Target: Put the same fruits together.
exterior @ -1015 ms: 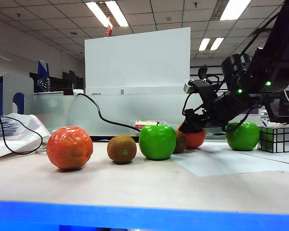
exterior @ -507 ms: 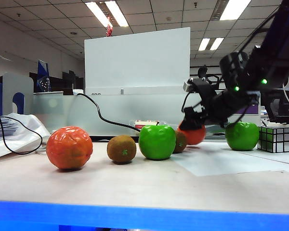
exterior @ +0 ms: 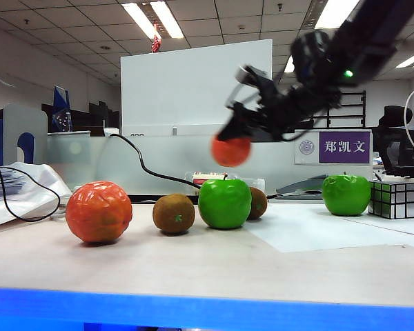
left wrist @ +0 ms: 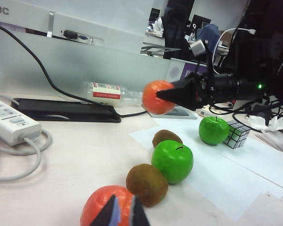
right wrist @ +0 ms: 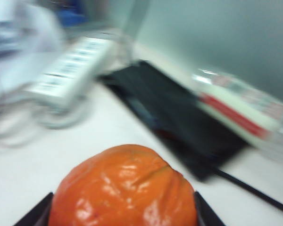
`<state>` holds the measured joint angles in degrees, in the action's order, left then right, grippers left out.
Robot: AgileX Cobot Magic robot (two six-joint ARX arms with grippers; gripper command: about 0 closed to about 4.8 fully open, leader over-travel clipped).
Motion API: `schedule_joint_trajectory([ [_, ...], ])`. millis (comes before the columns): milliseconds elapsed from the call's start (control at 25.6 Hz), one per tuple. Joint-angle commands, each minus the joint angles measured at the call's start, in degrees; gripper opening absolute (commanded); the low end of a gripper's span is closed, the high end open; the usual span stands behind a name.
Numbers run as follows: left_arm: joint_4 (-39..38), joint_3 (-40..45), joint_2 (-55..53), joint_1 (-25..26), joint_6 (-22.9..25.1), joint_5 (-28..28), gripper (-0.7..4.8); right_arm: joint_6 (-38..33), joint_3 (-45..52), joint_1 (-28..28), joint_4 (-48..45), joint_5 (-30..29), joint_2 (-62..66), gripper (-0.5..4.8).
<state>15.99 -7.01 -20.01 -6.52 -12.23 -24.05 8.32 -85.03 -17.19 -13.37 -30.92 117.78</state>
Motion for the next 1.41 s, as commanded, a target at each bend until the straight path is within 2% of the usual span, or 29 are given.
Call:
schedule_joint_trajectory([
  [39, 0.61, -0.26, -0.09, -0.07, 0.68, 0.96, 0.48, -0.39, -0.28, -3.54, 2.8, -6.08, -0.24, -0.07],
  [195, 0.63, -0.26, -0.09, -0.09, 1.14, 3.69, 0.48, 1.07, -0.28, -8.17, 4.33, -6.49, -0.2, -0.07],
  [625, 1.03, -0.26, -0.07, -0.09, 1.29, 3.43, 0.48, 1.16, -0.33, -14.71, 4.09, -6.36, 0.11, -0.06],
  [1093, 0.94, -0.26, 0.0, -0.09, 1.05, 1.73, 0.49, 1.33, -8.83, -17.09, 6.12, -6.27, 5.44, -0.06],
  [1405, 1.73, -0.26, 0.02, -0.15, 1.07, 1.75, 0.54, 2.08, -9.22, -18.25, 7.56, -6.19, 7.58, -0.06],
])
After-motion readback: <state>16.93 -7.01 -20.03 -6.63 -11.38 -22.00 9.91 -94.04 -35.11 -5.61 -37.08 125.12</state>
